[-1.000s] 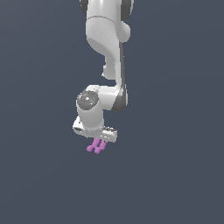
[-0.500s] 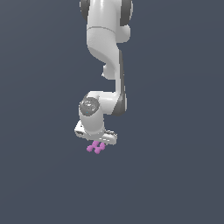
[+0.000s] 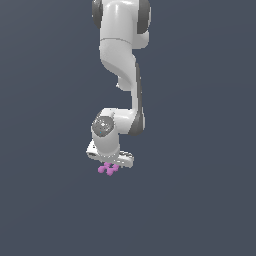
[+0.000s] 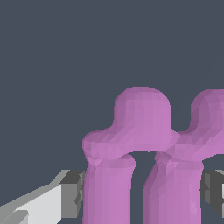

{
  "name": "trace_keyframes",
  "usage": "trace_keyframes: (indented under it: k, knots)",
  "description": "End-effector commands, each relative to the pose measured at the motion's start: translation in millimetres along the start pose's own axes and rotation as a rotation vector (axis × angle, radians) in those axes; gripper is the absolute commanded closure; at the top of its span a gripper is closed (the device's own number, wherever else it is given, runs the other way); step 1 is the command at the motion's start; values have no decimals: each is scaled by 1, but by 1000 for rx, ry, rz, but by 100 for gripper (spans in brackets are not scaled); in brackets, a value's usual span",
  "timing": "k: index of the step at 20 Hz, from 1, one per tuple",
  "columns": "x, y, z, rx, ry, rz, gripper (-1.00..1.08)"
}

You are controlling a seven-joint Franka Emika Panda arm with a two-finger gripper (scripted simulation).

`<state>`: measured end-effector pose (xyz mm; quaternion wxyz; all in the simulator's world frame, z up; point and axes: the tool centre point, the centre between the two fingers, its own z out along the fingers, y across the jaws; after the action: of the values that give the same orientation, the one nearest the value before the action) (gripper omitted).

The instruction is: Pick up the object and move it to a goal position.

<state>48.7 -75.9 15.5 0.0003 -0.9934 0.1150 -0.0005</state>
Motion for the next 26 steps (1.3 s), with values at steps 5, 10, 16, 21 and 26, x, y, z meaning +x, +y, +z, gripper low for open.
trace_keyframes:
  k: [5, 10, 16, 21, 26]
  knots:
    - [0, 1, 1, -1, -1, 1, 108]
    - [1, -3, -4, 2, 5, -2, 108]
    - [-1, -8, -21, 2, 5, -2, 108]
    - [-4, -18, -53, 2, 4, -1, 108]
    - [-10, -33, -102, 1, 3, -1, 108]
